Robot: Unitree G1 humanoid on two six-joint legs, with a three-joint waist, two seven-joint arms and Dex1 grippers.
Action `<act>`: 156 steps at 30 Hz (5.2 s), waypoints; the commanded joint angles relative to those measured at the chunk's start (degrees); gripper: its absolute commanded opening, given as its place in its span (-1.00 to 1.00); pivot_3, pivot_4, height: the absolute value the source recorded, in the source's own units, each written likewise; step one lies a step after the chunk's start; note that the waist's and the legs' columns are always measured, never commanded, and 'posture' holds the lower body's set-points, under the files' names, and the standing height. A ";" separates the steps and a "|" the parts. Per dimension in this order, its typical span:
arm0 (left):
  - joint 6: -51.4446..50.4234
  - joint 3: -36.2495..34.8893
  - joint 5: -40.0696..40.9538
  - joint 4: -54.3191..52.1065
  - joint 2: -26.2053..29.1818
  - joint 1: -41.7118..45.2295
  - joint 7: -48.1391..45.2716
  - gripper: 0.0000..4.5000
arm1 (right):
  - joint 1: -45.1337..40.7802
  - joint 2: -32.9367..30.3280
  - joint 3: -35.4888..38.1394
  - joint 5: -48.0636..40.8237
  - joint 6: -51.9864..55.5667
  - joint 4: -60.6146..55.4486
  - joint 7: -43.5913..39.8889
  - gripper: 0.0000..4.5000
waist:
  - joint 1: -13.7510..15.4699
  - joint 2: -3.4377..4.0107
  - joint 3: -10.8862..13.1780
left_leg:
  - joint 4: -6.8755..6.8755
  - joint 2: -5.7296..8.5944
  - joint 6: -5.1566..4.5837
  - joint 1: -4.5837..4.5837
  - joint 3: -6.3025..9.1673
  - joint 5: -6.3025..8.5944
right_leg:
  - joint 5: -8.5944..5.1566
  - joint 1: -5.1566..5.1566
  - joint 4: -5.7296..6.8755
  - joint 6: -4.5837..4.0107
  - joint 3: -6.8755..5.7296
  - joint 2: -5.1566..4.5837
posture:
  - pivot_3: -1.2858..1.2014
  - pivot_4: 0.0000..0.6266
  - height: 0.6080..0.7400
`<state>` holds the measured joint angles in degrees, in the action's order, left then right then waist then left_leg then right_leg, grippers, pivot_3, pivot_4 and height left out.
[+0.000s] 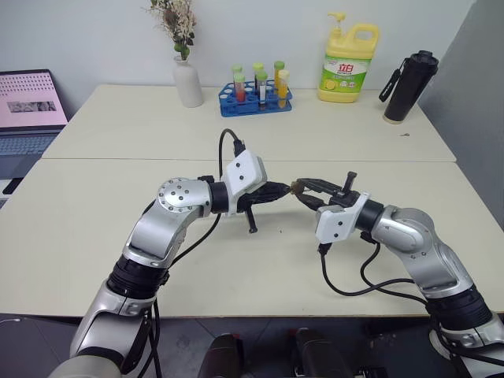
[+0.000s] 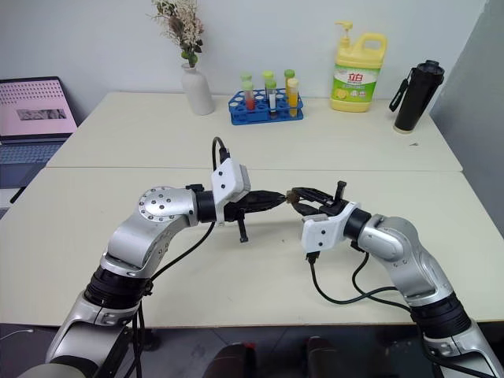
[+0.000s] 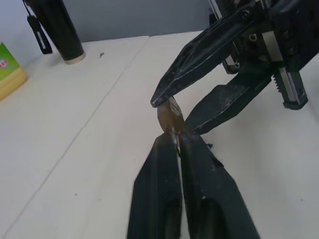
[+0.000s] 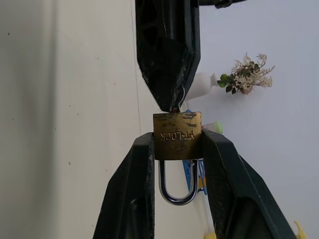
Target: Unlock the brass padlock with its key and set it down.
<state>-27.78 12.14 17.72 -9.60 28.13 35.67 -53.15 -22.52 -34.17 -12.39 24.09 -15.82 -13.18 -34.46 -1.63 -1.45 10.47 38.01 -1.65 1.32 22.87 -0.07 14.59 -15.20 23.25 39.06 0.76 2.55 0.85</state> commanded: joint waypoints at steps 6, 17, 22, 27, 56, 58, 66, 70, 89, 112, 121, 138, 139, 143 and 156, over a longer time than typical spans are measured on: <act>-15.05 -6.27 9.31 -3.04 0.43 2.02 1.56 0.25 | -0.43 -0.22 0.69 -1.12 -1.55 -1.99 0.44 -0.59 | -0.02 0.00 0.00 | 0.00 0.00 0.00 -0.01 0.02 0.00 | 0.00 0.00 0.00 0.00 0.00 0.00 | 0.03 -0.52 1.00; -26.72 -9.11 16.64 -5.21 -3.97 3.75 9.31 0.38 | -1.72 -0.02 0.00 -0.64 -4.00 -0.88 0.79 -0.59 | 0.00 0.00 0.00 | 0.02 0.00 0.01 0.00 0.04 0.00 | 0.00 0.00 0.00 0.00 0.00 -0.02 | 0.03 -0.52 1.00; -25.47 -6.75 14.89 -4.11 -5.42 4.15 11.17 0.38 | -1.77 0.02 0.00 -0.65 -4.67 -1.19 0.65 -0.59 | 0.00 0.00 0.00 | 0.01 -0.01 0.02 -0.01 0.05 -0.01 | 0.03 0.00 0.01 -0.04 0.01 -0.02 | 0.03 -0.52 1.00; -25.67 -6.26 15.21 -4.29 -5.27 4.19 10.95 0.30 | -1.41 -0.05 0.19 -0.62 -4.59 -1.70 0.58 -0.59 | -0.01 0.00 0.00 | 0.01 -0.01 0.02 -0.01 0.04 -0.01 | 0.03 0.00 0.01 -0.05 0.02 -0.02 | 0.03 -0.52 1.00; -19.61 -4.12 15.39 0.81 -1.75 4.95 -0.91 -0.93 | 10.02 -3.47 8.82 -7.65 12.34 -11.67 -4.78 0.68 | 0.28 0.00 0.00 | 0.01 0.01 0.02 0.01 0.06 -0.01 | 0.01 -0.02 0.00 -0.02 -0.04 -0.02 | 0.03 -0.52 1.00; -17.62 -3.61 14.44 3.86 -1.76 6.32 -2.82 -0.93 | 13.69 -3.52 10.99 -11.75 15.64 -15.50 -6.22 0.68 | 0.30 0.00 0.00 | 0.01 0.04 0.02 0.02 0.06 -0.01 | 0.00 -0.02 -0.01 -0.01 -0.03 -0.03 | 0.03 -0.52 1.00; -15.50 -2.78 14.41 7.53 -1.50 8.71 -8.74 -0.93 | 20.97 -5.36 15.49 -33.01 29.00 -27.68 -14.77 -0.20 | -0.17 0.00 0.00 | 0.00 0.02 0.00 0.00 0.04 0.00 | -0.02 -0.02 -0.02 0.04 -0.03 0.02 | 0.03 -0.52 1.00; -16.10 -2.53 15.25 5.54 -0.70 8.12 -11.72 -0.93 | 16.80 -4.92 14.47 -39.43 35.42 -29.19 -14.31 -0.88 | -0.20 0.00 0.00 | 0.01 0.01 0.00 -0.02 0.07 0.00 | -0.03 -0.02 0.00 0.04 -0.03 0.07 | 0.03 -0.52 1.00; -19.03 -4.09 18.90 -2.20 1.42 5.32 -10.98 -0.93 | 4.87 -5.67 11.93 -44.11 38.02 -21.80 -15.03 -1.00 | -0.01 0.00 0.00 | 0.02 0.00 -0.01 0.03 0.09 0.00 | -0.04 -0.02 -0.05 0.06 -0.03 0.04 | 0.03 -0.52 1.00; -19.48 -4.06 21.71 -3.82 3.45 4.34 -11.95 -0.93 | 0.72 -8.87 8.18 -44.52 34.92 -15.80 -24.31 -1.00 | -0.01 0.00 0.00 | 0.01 -0.01 0.00 0.03 0.08 0.00 | -0.04 -0.01 -0.06 0.06 -0.03 0.04 | 0.03 -0.52 1.00; -26.49 -6.19 24.36 -0.68 1.33 0.43 -5.28 -0.93 | 10.63 -14.22 10.76 -42.15 36.32 -18.00 -23.95 -1.00 | 0.32 -0.03 0.00 | 0.01 0.00 -0.01 0.05 0.14 0.01 | -0.05 -0.04 -0.07 0.07 -0.08 -0.01 | 0.03 -0.52 1.00; -25.57 -0.86 14.32 8.25 -6.97 -4.60 5.44 -0.93 | 14.65 -13.30 9.62 -45.44 48.79 -23.83 -16.83 1.00 | 0.00 -0.03 0.00 | 0.03 0.00 0.00 0.03 0.10 0.00 | -0.05 -0.02 -0.05 0.09 -0.03 0.01 | 0.03 -0.52 1.00; -25.66 -0.89 14.10 8.48 -7.16 -4.59 5.57 -0.93 | 14.69 -13.21 9.40 -45.27 49.16 -23.82 -16.59 1.00 | 0.02 -0.03 0.00 | 0.03 0.00 0.00 0.03 0.12 0.00 | -0.05 -0.02 -0.04 0.09 -0.04 0.02 | 0.03 -0.52 1.00; -25.38 -0.68 12.79 9.80 -7.85 -4.61 5.94 -0.93 | 15.62 -13.03 8.06 -43.67 49.55 -23.52 -15.37 1.00 | 0.04 -0.03 0.00 | 0.01 0.01 0.00 0.02 0.12 0.00 | -0.05 -0.02 -0.04 0.09 -0.04 0.02 | 0.03 -0.52 1.00; -22.49 1.73 9.07 11.97 -9.10 -4.38 5.47 -0.50 | 16.40 -13.02 7.05 -41.73 48.72 -21.69 -14.71 1.00 | 0.01 -0.03 0.00 | 0.02 0.02 0.00 0.03 0.11 0.00 | -0.05 -0.02 -0.05 0.09 -0.03 0.01 | 0.03 -0.52 1.00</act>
<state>-52.04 13.25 27.52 2.82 19.28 30.93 -47.01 -6.11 -47.04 -5.76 -17.69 33.96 -34.18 -49.41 -1.62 -1.49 10.47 38.02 -1.63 1.31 22.90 0.04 14.60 -15.25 23.23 39.01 0.85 2.52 0.87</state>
